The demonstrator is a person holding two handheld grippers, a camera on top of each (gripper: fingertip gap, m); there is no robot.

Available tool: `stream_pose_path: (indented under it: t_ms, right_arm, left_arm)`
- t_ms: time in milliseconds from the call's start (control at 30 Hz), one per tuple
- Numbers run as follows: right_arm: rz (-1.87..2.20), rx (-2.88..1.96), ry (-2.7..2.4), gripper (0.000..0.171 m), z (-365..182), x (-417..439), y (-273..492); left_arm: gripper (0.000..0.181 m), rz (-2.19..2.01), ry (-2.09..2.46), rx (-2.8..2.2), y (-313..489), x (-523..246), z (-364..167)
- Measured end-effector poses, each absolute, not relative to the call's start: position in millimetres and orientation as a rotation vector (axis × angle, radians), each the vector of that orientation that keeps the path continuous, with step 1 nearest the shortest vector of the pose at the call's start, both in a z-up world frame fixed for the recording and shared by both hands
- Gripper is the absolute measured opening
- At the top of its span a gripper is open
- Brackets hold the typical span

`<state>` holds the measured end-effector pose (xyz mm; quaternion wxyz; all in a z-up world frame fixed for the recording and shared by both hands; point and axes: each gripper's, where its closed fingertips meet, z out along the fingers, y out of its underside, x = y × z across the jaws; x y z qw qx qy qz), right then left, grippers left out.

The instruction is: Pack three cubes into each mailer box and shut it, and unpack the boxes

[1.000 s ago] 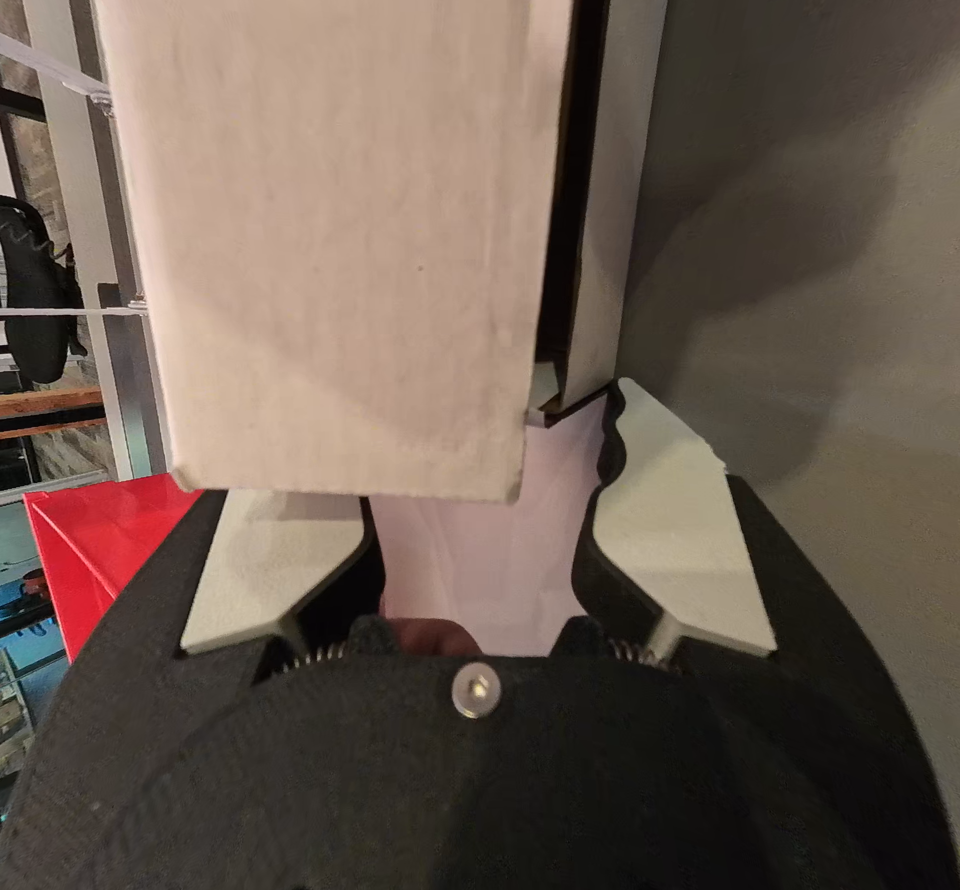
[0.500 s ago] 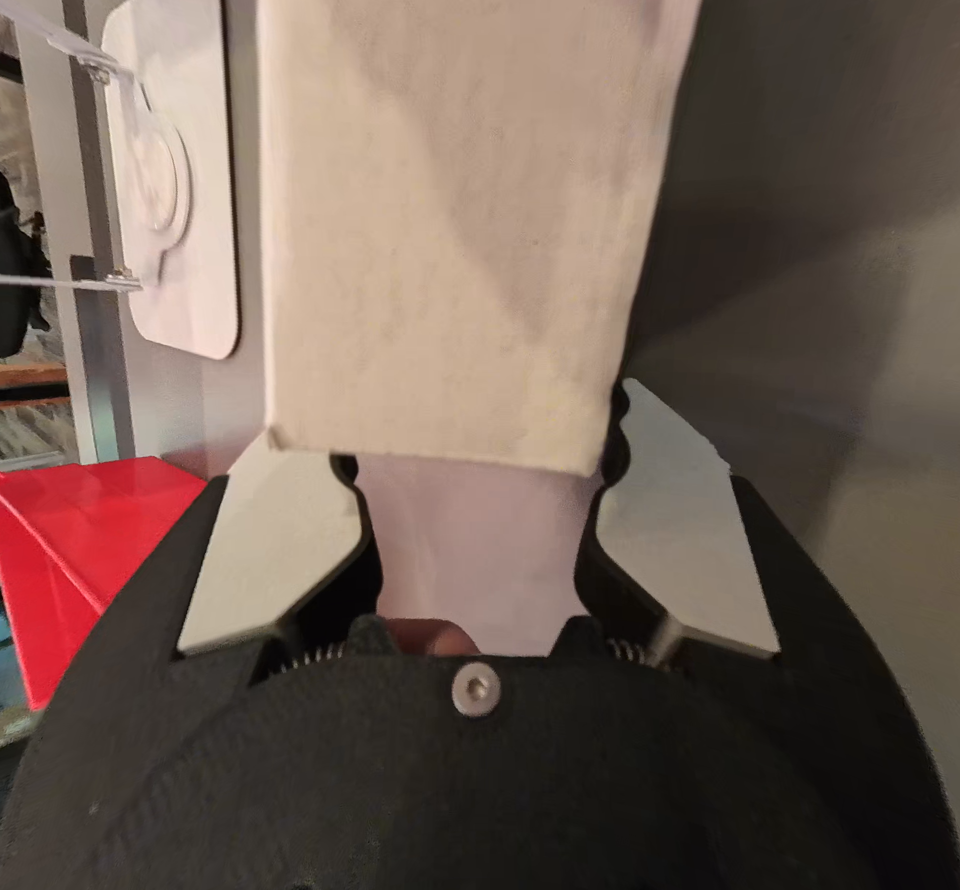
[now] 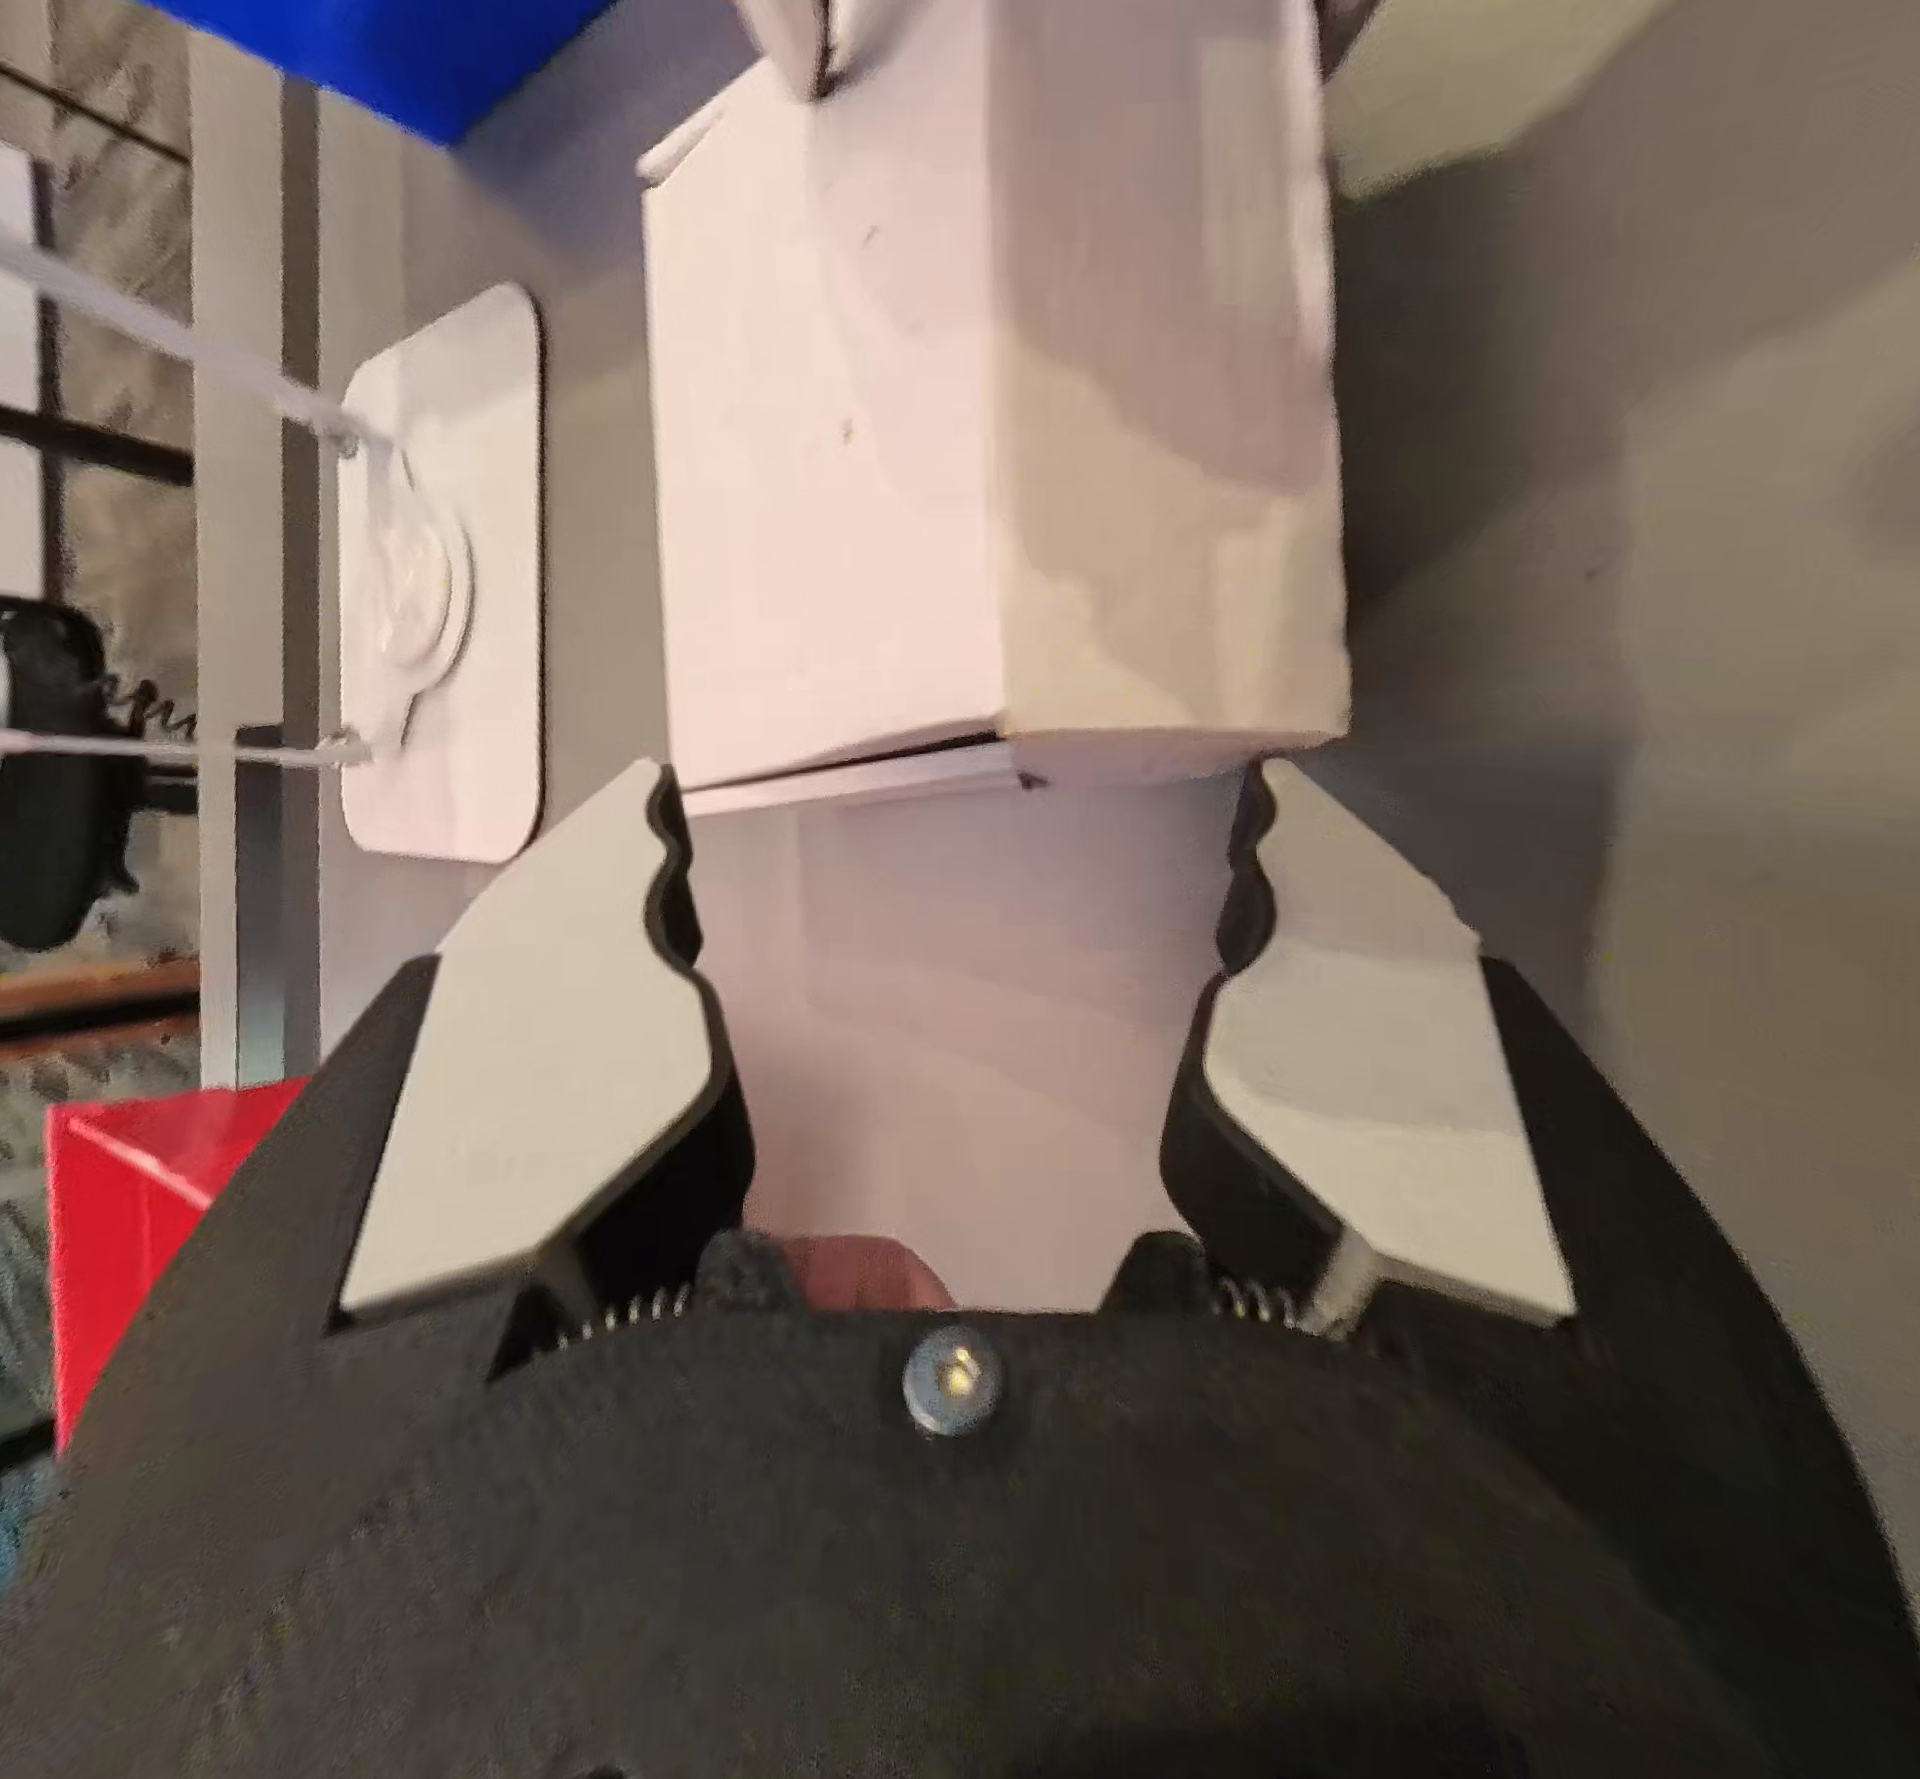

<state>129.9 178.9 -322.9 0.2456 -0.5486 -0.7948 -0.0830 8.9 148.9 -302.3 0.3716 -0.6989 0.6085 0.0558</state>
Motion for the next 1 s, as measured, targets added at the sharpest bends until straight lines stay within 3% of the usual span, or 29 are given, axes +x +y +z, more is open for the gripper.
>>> stream_pose_path:
  t_ms: [367,700,1000]
  right_arm:
    - [-0.215,-1.5,-2.182,0.093,-334,125,177]
    - [0.144,-1.871,-1.816,0.086,-309,136,172]
    - [0.503,-2.188,-1.506,0.083,-328,151,169]
  left_arm:
    - [0.1,0.113,1.702,-1.83,133,15,-334]
    - [0.099,-0.06,1.561,-1.978,132,4,-316]
    - [0.095,-0.092,1.438,-1.993,138,20,-308]
